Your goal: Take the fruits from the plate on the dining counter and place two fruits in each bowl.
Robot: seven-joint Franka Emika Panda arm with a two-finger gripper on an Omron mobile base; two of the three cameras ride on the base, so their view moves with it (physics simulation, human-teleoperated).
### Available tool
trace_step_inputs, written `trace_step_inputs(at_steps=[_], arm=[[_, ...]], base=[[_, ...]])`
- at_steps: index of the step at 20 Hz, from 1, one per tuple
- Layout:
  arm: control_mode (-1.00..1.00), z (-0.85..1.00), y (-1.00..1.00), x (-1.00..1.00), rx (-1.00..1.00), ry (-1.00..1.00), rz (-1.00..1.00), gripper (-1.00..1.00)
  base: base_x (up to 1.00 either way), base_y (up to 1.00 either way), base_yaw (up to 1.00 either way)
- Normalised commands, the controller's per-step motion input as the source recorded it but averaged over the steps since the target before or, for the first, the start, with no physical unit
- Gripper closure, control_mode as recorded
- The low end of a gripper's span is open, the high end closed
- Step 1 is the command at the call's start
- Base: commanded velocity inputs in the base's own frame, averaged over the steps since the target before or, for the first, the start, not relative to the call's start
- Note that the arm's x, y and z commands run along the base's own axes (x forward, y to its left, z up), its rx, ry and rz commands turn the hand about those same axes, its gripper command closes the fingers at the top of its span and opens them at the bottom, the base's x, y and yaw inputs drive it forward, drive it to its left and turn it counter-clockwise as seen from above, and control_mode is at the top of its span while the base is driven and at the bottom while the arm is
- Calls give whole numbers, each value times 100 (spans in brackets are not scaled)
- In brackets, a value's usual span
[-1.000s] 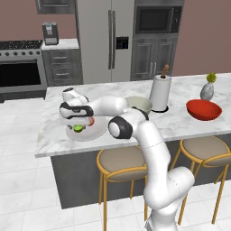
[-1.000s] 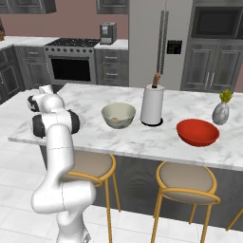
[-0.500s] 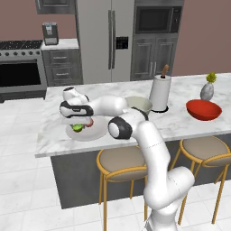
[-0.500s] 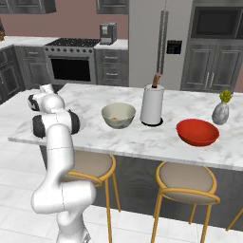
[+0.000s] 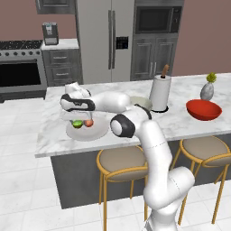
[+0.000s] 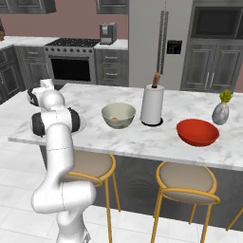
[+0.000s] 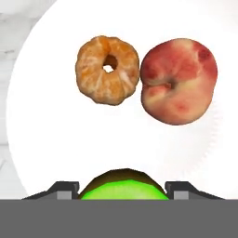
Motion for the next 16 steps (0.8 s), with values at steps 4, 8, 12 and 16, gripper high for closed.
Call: trace_step_inputs(at_steps=[4, 8, 12, 16], arm=[[-100, 58, -33, -35, 16, 0, 0, 100], [-100, 43, -57, -32, 10, 0, 0, 100], [-100, 29, -68, -43, 5, 0, -4, 100], [-100, 18, -71, -49, 0, -1, -4, 100]], base=[[0, 0, 0], [0, 0, 0], [0, 0, 0], [0, 0, 0]])
